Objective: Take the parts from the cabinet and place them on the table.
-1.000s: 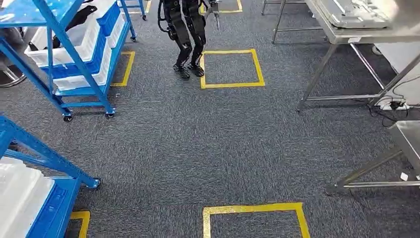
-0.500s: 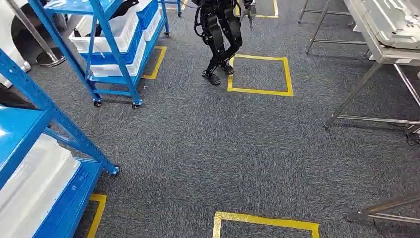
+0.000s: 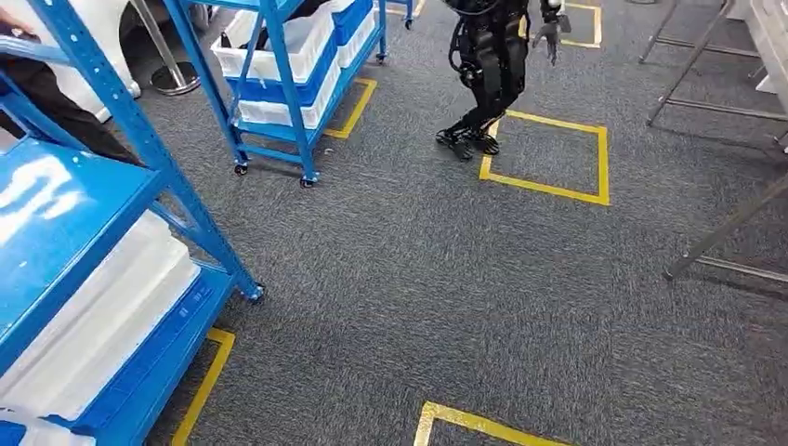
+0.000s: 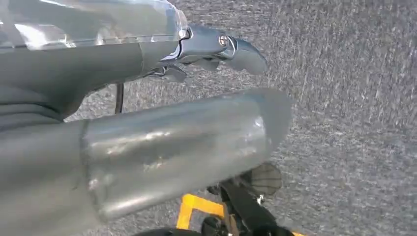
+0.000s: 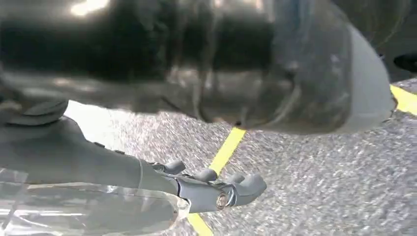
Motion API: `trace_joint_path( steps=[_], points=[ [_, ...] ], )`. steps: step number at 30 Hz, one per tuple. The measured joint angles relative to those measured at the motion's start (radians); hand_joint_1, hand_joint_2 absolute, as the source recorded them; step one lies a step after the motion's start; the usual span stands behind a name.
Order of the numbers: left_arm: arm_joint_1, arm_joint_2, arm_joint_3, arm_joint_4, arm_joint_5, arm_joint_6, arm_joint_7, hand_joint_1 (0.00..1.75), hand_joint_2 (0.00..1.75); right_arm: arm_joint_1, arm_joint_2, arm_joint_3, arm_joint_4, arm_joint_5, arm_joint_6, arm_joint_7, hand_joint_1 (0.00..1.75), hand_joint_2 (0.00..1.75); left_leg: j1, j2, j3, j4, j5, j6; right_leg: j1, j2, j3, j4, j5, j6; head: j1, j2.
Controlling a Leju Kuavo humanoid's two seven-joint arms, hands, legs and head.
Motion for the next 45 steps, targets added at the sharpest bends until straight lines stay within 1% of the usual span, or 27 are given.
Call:
trace_joint_path(
  steps=[3, 4, 6, 8, 9, 11, 13, 14, 18, 19, 20, 21, 23, 24, 26, 28, 29, 33, 34, 36, 38, 39, 40, 42, 43, 44, 45],
  points=[
    [0.005, 0.002, 0.0, 0.0, 0.0, 0.0, 0.0, 0.0, 0.0, -0.012, 0.001, 0.0, 0.0, 0.0, 0.0, 0.0, 0.0, 0.0, -0.001, -0.022, 0.002, -0.007, 0.003, 0.021, -0.008, -0.014, 0.009, -0.003, -0.005, 0.017, 0.0, 0.0],
    [0.005, 0.002, 0.0, 0.0, 0.0, 0.0, 0.0, 0.0, 0.0, -0.011, 0.001, 0.0, 0.0, 0.0, 0.0, 0.002, 0.0, 0.0, 0.001, -0.031, 0.002, -0.011, 0.007, 0.028, -0.013, 0.027, 0.005, 0.018, -0.024, 0.022, 0.001, 0.0],
    [0.002, 0.002, 0.0, 0.001, 0.0, 0.0, 0.001, 0.0, 0.0, -0.006, 0.001, 0.0, 0.0, 0.0, 0.0, 0.002, 0.0, 0.0, -0.001, -0.045, 0.0, -0.011, 0.008, 0.038, -0.013, 0.08, -0.063, 0.156, -0.107, 0.02, 0.002, 0.0],
    [0.002, 0.003, 0.0, 0.001, 0.0, 0.0, 0.001, 0.0, 0.0, -0.004, 0.002, 0.0, 0.001, 0.0, 0.0, 0.003, 0.0, 0.0, -0.01, -0.066, 0.0, -0.01, 0.007, 0.042, -0.012, 0.088, -0.143, 0.31, -0.157, 0.017, 0.002, 0.0],
    [0.002, 0.003, 0.0, 0.001, 0.0, 0.0, 0.001, 0.0, 0.0, -0.003, 0.002, 0.0, 0.002, 0.0, 0.0, 0.004, 0.0, 0.0, -0.014, -0.078, 0.001, -0.01, 0.006, 0.043, -0.012, 0.088, -0.16, 0.331, -0.148, 0.013, 0.002, 0.0],
    [0.002, 0.003, 0.0, 0.001, 0.0, 0.0, 0.001, 0.0, 0.0, -0.002, 0.002, 0.0, 0.002, 0.0, 0.0, 0.005, 0.0, 0.0, -0.02, -0.107, 0.007, -0.009, 0.005, 0.045, -0.005, 0.094, -0.124, 0.229, -0.061, -0.003, 0.001, 0.0],
    [0.001, 0.001, 0.0, 0.002, 0.0, 0.0, 0.001, 0.0, 0.0, 0.0, 0.001, 0.0, 0.002, 0.0, 0.0, 0.005, 0.0, 0.0, -0.019, -0.131, 0.011, -0.009, 0.004, 0.044, 0.007, 0.145, -0.048, 0.043, 0.034, -0.023, 0.002, 0.0],
    [-0.001, -0.001, 0.0, 0.003, 0.0, 0.0, 0.001, 0.0, 0.0, 0.001, -0.002, 0.0, 0.002, 0.0, 0.0, 0.005, 0.0, 0.0, -0.021, -0.139, 0.007, -0.008, 0.003, 0.041, 0.009, 0.175, -0.039, 0.023, 0.019, -0.03, 0.001, 0.0],
    [0.005, 0.0, 0.0, 0.003, -0.002, 0.0, 0.001, 0.0, 0.0, -0.009, -0.002, 0.001, 0.002, 0.003, 0.003, 0.006, 0.0, 0.0, -0.019, -0.179, -0.003, -0.015, 0.009, 0.018, 0.009, 0.131, -0.031, 0.002, 0.028, -0.038, 0.001, 0.0],
    [0.004, 0.004, 0.0, 0.004, -0.002, 0.001, 0.001, 0.0, 0.0, -0.009, 0.0, 0.002, 0.002, 0.003, 0.005, 0.006, 0.0, 0.0, -0.018, -0.149, -0.002, 0.001, -0.003, 0.019, 0.002, 0.112, -0.022, -0.013, 0.035, -0.039, 0.001, 0.0],
    [0.002, 0.004, 0.0, 0.004, -0.002, 0.001, 0.001, 0.0, 0.0, -0.004, 0.0, 0.002, 0.002, 0.003, 0.005, 0.006, 0.0, 0.0, -0.022, -0.099, -0.021, 0.039, -0.033, 0.015, 0.003, 0.103, -0.017, -0.022, 0.035, -0.046, 0.0, 0.0],
    [0.0, 0.004, 0.0, 0.004, -0.002, 0.001, 0.001, 0.0, 0.0, -0.002, 0.0, 0.001, 0.002, 0.003, 0.005, 0.006, 0.0, 0.0, -0.019, -0.072, -0.056, 0.109, -0.074, 0.009, 0.004, 0.088, -0.016, -0.023, 0.035, -0.047, 0.0, 0.0],
    [-0.003, 0.004, 0.0, 0.005, -0.002, 0.002, 0.002, 0.0, 0.0, 0.0, 0.0, 0.002, 0.003, 0.003, 0.006, 0.007, 0.0, 0.0, -0.012, -0.056, -0.131, 0.258, -0.138, -0.001, 0.005, 0.058, -0.015, -0.022, 0.031, -0.049, 0.0, 0.0],
    [-0.002, 0.004, 0.0, 0.005, -0.002, 0.001, 0.003, 0.0, 0.0, -0.001, 0.0, 0.002, 0.003, 0.003, 0.008, 0.008, 0.0, 0.0, -0.008, -0.053, -0.149, 0.295, -0.141, -0.006, 0.004, 0.045, -0.015, -0.021, 0.029, -0.047, 0.0, 0.0],
    [0.002, 0.006, 0.0, 0.005, -0.002, 0.002, 0.004, 0.0, 0.0, -0.002, 0.002, 0.002, 0.003, 0.003, 0.009, 0.008, 0.0, 0.0, -0.001, -0.044, -0.111, 0.219, -0.079, -0.015, 0.0, 0.022, -0.013, -0.015, 0.023, -0.041, 0.0, 0.0],
    [0.001, 0.009, 0.0, 0.006, -0.002, 0.002, 0.004, 0.0, 0.0, -0.003, 0.003, 0.002, 0.003, 0.003, 0.011, 0.008, 0.0, 0.0, 0.003, -0.002, -0.011, 0.03, 0.006, -0.019, -0.004, 0.0, -0.008, -0.002, 0.01, -0.03, 0.0, 0.0],
    [-0.002, 0.009, 0.0, 0.008, -0.002, 0.003, 0.004, 0.0, 0.0, -0.002, 0.002, 0.001, 0.003, 0.004, 0.011, 0.008, 0.0, 0.0, -0.004, 0.029, 0.003, 0.002, -0.007, -0.013, 0.002, -0.008, -0.01, 0.003, 0.003, -0.021, 0.0, 0.0],
    [0.003, 0.011, 0.0, 0.009, -0.002, 0.003, 0.004, 0.0, 0.0, -0.013, 0.003, 0.002, 0.003, 0.005, 0.011, 0.008, 0.0, 0.0, -0.009, -0.013, -0.005, -0.003, 0.001, 0.014, 0.001, -0.037, 0.002, 0.005, -0.002, -0.002, 0.0, 0.0],
    [0.003, 0.011, 0.0, 0.009, -0.002, 0.003, 0.004, 0.0, 0.0, -0.014, 0.003, 0.002, 0.003, 0.006, 0.011, 0.008, 0.0, 0.0, -0.001, -0.025, 0.007, -0.013, 0.008, 0.025, -0.006, -0.023, 0.003, 0.013, -0.013, 0.006, 0.0, 0.0],
    [0.001, 0.011, 0.0, 0.01, -0.002, 0.003, 0.004, 0.0, 0.0, -0.01, 0.003, 0.002, 0.003, 0.009, 0.012, 0.008, 0.0, 0.0, -0.001, -0.039, 0.004, -0.013, 0.011, 0.034, -0.009, 0.062, -0.038, 0.107, -0.08, 0.009, 0.001, 0.0],
    [-0.003, 0.012, 0.0, 0.01, -0.002, 0.006, 0.004, 0.0, 0.0, -0.008, 0.003, 0.002, 0.003, 0.012, 0.015, 0.008, 0.0, 0.0, -0.004, -0.061, 0.0, -0.012, 0.012, 0.037, -0.009, 0.086, -0.119, 0.27, -0.152, 0.011, 0.002, 0.0],
    [-0.003, 0.013, 0.0, 0.01, -0.002, 0.007, 0.004, 0.0, 0.0, -0.007, 0.003, 0.002, 0.004, 0.014, 0.019, 0.008, 0.0, 0.0, -0.005, -0.076, -0.001, -0.011, 0.012, 0.037, -0.009, 0.088, -0.148, 0.324, -0.159, 0.011, 0.002, 0.0],
    [-0.002, 0.013, 0.0, 0.01, -0.002, 0.007, 0.004, 0.0, 0.0, -0.006, 0.003, 0.002, 0.004, 0.016, 0.019, 0.008, 0.0, 0.0, -0.006, -0.089, 0.0, -0.011, 0.012, 0.037, -0.009, 0.089, -0.152, 0.322, -0.139, 0.009, 0.001, 0.0],
    [-0.002, 0.014, 0.0, 0.011, -0.002, 0.008, 0.004, 0.0, 0.0, -0.005, 0.003, 0.002, 0.004, 0.017, 0.02, 0.008, 0.0, 0.0, -0.006, -0.118, 0.005, -0.009, 0.011, 0.035, -0.009, 0.097, -0.102, 0.196, -0.046, 0.002, 0.002, 0.0],
    [-0.002, 0.014, 0.0, 0.011, -0.002, 0.008, 0.004, 0.0, 0.0, -0.005, 0.003, 0.002, 0.004, 0.017, 0.02, 0.008, 0.0, 0.0, -0.006, -0.132, 0.006, -0.008, 0.011, 0.033, -0.009, 0.12, -0.064, 0.105, 0.003, -0.003, 0.002, 0.0],
    [-0.002, 0.013, 0.0, 0.012, -0.002, 0.008, 0.004, 0.0, 0.0, -0.003, 0.003, 0.002, 0.005, 0.018, 0.021, 0.008, 0.0, 0.0, -0.003, -0.143, 0.003, -0.008, 0.011, 0.031, -0.009, 0.182, -0.037, 0.034, 0.018, -0.01, 0.002, 0.0],
    [-0.005, 0.014, 0.0, 0.013, -0.002, 0.009, 0.004, 0.0, 0.0, -0.002, 0.003, 0.002, 0.005, 0.018, 0.022, 0.008, 0.0, 0.0, -0.009, -0.153, -0.002, -0.001, 0.009, 0.022, -0.01, 0.191, -0.033, 0.019, 0.016, -0.009, 0.001, 0.0]
  ],
)
